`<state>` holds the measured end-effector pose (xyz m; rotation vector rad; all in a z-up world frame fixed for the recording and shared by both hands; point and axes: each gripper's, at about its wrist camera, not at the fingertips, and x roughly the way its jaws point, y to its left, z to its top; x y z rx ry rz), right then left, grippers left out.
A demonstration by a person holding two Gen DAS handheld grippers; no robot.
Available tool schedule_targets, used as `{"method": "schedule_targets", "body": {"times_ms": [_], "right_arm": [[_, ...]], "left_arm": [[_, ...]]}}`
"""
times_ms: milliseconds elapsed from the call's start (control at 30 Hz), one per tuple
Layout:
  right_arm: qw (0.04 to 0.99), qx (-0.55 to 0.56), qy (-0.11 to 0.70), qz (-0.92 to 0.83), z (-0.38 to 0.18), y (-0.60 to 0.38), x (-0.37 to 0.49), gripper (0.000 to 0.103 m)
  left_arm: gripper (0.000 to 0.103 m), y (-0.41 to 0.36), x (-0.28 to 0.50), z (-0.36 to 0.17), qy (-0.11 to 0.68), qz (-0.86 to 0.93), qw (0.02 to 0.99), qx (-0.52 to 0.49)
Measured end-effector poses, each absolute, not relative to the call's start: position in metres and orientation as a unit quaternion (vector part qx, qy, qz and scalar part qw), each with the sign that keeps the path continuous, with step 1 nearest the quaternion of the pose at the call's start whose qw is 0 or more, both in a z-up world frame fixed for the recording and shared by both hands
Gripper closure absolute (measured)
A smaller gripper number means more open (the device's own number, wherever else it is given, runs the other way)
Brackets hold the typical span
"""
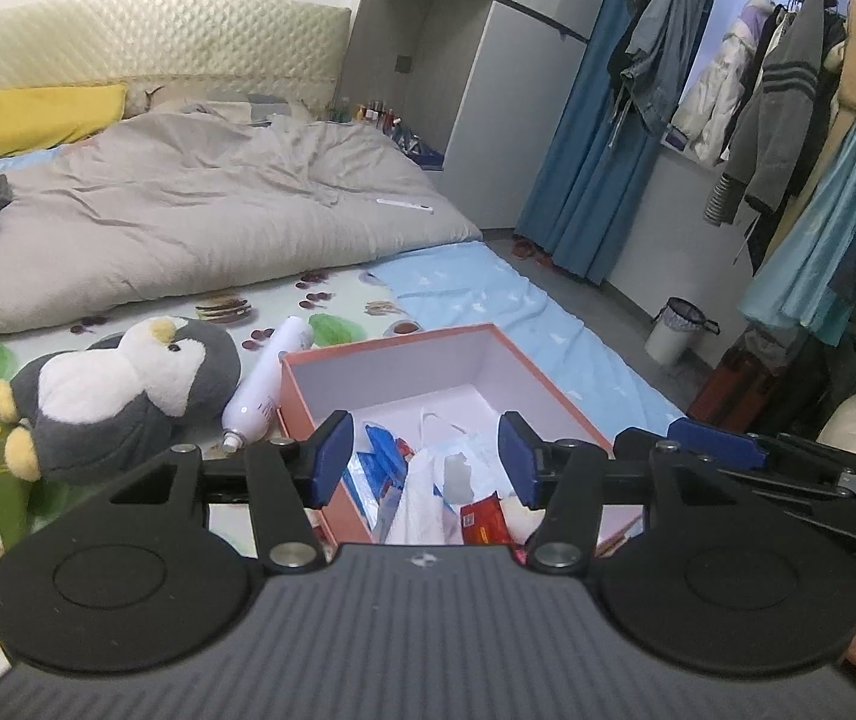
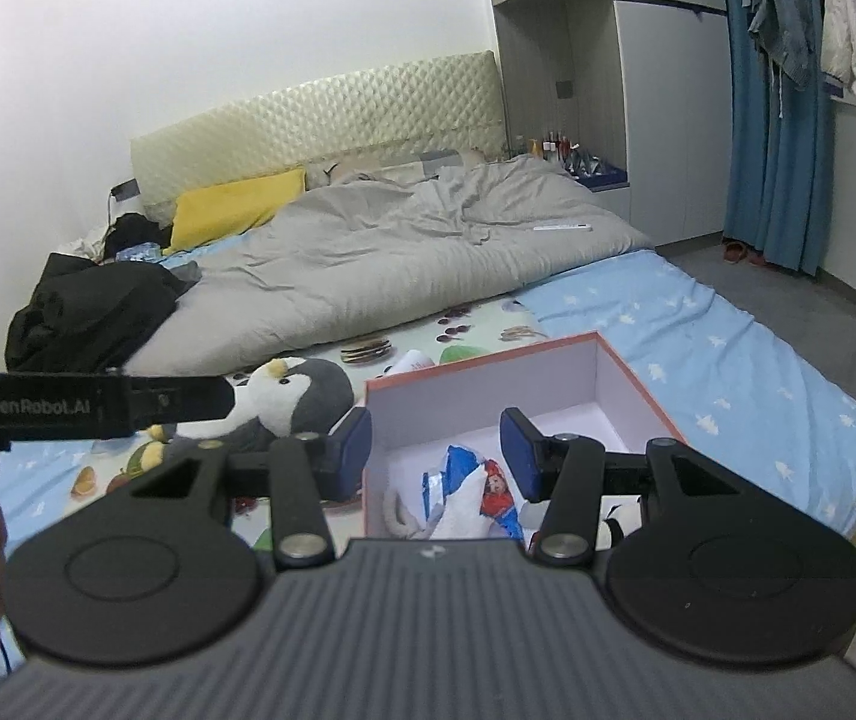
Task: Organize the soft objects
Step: 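Withdraw both tools up and away from the box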
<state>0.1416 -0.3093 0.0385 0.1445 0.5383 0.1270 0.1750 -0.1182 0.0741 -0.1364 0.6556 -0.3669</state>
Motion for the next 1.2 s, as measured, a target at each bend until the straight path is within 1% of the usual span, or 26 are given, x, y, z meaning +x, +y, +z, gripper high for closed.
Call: {"method": "schedule_targets", "body": {"times_ms": [200, 533, 867, 1200], "right_arm": [[0.961, 0.078, 0.260, 0.045, 0.036, -0.303, 0.114, 0.053], [0.960, 0.075, 0.268, 0.027, 0.020, -0.296, 0.076, 0.053], [0.957, 0.084, 0.275, 0.020, 0.006, -0.297, 0.065, 0.053], [0.954, 0.089, 0.287, 0.020, -0.002, -0.298, 0.055, 0.053]], "left_arm": [[0.043, -0.108, 0.138, 0.076, 0.310, -0.176, 0.932, -0.068], [0.043, -0.097, 0.102, 0.063, 0.315, -0.169, 0.932, -0.066], [0.043, -0.090, 0.091, 0.043, 0.323, -0.154, 0.931, -0.070], [0.043, -0.090, 0.086, 0.034, 0.327, -0.143, 0.932, -0.070]]}}
